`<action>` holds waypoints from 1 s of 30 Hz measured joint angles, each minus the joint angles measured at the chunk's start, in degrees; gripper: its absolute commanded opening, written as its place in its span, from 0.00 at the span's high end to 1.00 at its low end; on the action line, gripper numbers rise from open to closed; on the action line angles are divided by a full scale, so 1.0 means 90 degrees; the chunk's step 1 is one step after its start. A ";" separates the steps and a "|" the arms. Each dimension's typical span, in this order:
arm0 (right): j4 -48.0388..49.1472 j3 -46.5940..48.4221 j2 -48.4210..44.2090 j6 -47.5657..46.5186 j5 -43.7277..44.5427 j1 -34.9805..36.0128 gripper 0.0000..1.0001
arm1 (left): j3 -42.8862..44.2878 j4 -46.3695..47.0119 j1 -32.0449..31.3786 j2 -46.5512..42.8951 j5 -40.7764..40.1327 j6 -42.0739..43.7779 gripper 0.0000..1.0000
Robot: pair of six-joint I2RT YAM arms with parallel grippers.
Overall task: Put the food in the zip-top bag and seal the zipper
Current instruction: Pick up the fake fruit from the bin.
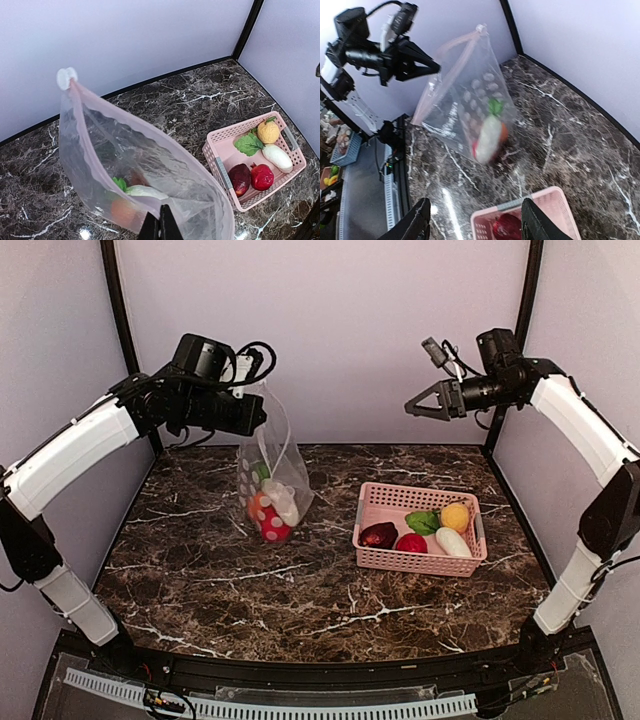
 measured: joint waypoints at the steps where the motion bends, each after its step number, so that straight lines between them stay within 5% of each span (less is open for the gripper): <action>1: -0.0015 -0.0204 -0.0066 -0.0180 0.0129 -0.0112 0.41 | 0.0022 -0.0029 0.0007 -0.0019 0.0068 0.0034 0.99; 16: -0.0391 -0.2594 -0.0121 -0.1637 0.1532 -0.0185 0.42 | 0.0012 0.0095 0.0007 0.1226 0.2059 -0.0474 0.99; 30: -0.0325 -0.3026 0.0544 -0.2195 0.2567 0.0505 0.38 | 0.0022 -0.0044 -0.0228 0.1285 0.3116 -0.0656 0.99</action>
